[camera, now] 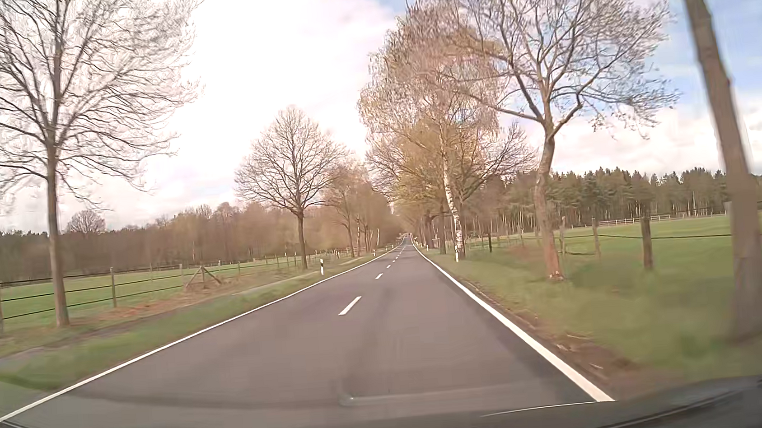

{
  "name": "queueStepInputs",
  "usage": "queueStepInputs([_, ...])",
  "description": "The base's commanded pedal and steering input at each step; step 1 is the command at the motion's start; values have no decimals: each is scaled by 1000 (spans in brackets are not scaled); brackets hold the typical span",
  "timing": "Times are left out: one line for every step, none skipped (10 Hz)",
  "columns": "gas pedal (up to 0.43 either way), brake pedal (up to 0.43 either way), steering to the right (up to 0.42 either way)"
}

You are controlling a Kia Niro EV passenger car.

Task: Follow the waypoints while adhering to traffic rules and regulations

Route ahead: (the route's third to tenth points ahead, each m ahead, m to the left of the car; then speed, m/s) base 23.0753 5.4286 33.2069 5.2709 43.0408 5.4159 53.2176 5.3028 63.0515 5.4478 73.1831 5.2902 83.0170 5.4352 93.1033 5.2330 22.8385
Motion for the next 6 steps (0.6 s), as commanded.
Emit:
queueStepInputs([0, 0, 0])
queueStepInputs([0, 0, 0])
queueStepInputs([0, 0, -1])
queueStepInputs([0, 0, -1])
queueStepInputs([20, 0, -2])
queueStepInputs([20, 0, -2])
